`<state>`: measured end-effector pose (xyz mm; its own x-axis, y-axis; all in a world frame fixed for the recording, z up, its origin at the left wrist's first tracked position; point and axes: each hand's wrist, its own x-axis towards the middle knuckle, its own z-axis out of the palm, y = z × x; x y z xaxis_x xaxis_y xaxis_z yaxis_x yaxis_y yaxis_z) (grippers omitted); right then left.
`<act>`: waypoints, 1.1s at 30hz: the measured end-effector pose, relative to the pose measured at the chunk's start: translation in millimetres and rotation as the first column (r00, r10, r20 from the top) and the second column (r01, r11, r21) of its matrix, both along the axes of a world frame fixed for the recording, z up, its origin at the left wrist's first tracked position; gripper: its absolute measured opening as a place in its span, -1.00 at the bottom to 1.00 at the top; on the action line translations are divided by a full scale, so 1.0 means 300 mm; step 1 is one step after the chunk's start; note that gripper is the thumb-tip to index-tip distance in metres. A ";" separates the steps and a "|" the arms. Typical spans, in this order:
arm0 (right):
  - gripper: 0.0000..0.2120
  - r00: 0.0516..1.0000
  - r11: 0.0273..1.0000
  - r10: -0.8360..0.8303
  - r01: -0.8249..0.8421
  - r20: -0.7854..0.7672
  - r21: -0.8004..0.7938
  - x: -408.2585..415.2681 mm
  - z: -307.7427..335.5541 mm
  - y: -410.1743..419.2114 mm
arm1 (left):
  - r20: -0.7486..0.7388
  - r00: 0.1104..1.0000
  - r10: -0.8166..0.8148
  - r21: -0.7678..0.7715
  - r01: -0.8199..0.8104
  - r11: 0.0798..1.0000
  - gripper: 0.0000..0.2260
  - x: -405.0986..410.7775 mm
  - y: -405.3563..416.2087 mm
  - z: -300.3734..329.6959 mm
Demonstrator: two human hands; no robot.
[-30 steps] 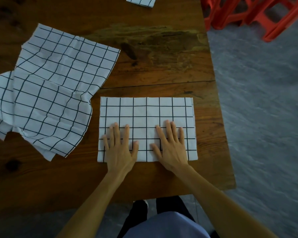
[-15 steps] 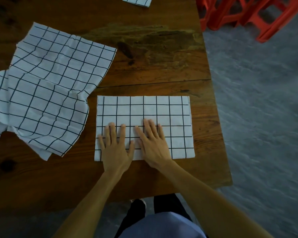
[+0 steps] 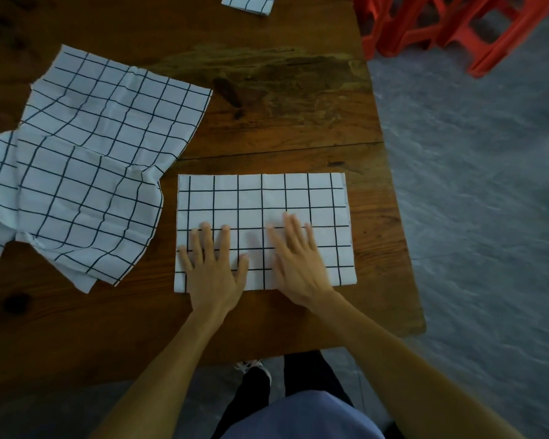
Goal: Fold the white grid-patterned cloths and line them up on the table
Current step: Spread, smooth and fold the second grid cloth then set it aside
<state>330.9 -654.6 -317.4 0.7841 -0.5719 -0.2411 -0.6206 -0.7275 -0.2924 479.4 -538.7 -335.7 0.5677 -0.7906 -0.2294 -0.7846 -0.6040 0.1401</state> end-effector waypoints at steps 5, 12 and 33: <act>-0.47 0.997 0.996 0.074 -0.074 -0.012 0.045 0.137 -0.034 0.057 | 0.041 0.999 -0.018 0.015 0.018 1.000 -0.37 0.004 0.007 -0.013; -0.47 0.996 0.998 -0.062 0.063 -0.059 0.010 -0.164 -0.035 -0.073 | -0.008 1.000 -0.020 -0.018 0.019 1.000 -0.40 0.003 0.006 -0.010; -0.47 0.991 0.992 -0.130 0.130 0.013 0.003 -0.191 -0.050 -0.109 | -0.006 1.000 -0.020 0.021 0.020 1.000 -0.39 0.006 0.003 -0.003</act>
